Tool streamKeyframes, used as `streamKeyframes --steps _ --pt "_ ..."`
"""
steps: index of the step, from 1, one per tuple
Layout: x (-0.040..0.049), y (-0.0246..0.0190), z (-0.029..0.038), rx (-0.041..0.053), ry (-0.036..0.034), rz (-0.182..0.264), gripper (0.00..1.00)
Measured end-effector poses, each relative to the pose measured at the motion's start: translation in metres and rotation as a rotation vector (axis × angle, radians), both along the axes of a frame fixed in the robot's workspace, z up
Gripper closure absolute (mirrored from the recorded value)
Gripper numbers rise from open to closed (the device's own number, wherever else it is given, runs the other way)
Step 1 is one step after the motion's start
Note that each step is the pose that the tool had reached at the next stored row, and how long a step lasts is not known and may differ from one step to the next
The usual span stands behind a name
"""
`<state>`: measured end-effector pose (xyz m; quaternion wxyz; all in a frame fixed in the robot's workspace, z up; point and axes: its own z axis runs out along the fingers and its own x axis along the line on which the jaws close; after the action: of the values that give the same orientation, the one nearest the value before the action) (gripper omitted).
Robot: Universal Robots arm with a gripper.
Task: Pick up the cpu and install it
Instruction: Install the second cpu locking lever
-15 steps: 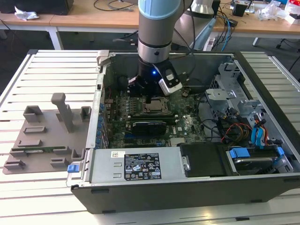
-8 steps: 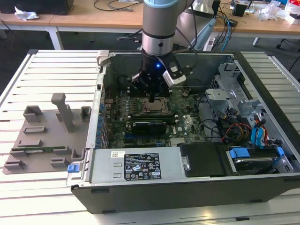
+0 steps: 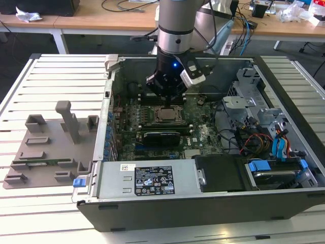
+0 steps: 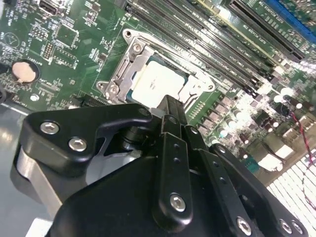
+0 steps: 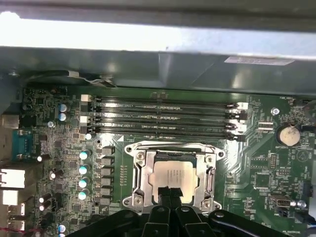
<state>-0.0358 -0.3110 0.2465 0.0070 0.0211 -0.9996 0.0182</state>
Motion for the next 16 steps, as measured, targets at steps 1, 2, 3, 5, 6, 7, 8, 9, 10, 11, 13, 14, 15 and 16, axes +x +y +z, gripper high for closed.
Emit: streamKeyframes --steps 1,2,3,5,6,7,8,9,10,11,13,14,15,16 --pt "0.0001 0.0002 0.0052 -0.0003 0.0000 0.000 0.89" --pt "0.0002 0.0003 0.0082 -0.0003 0.0000 0.000 0.89" --pt "0.0002 0.0003 0.0117 -0.0003 -0.0001 0.000 0.89" --pt "0.0002 0.0005 0.0215 -0.0007 0.0000 0.000 0.89" --pt "0.0002 0.0007 0.0242 -0.0006 0.0000 0.000 0.89" --pt "0.0002 0.0007 0.0266 -0.0006 -0.0001 0.000 0.89" --pt "0.0002 0.0007 0.0291 -0.0007 0.0000 0.000 0.89" --pt "0.0002 0.0007 0.0308 -0.0007 0.0000 0.000 0.89" --pt "0.0002 0.0007 0.0314 -0.0007 0.0000 0.000 0.89" --pt "0.0002 0.0007 0.0319 -0.0007 0.0000 0.000 0.89" --pt "0.0002 0.0007 0.0321 -0.0005 -0.0002 0.000 0.89" --pt "0.0002 0.0007 0.0321 -0.0005 -0.0002 0.000 0.89" --pt "0.0002 0.0007 0.0323 -0.0006 0.0000 0.000 0.89" --pt "0.0002 0.0007 0.0324 -0.0007 0.0000 0.000 0.89"
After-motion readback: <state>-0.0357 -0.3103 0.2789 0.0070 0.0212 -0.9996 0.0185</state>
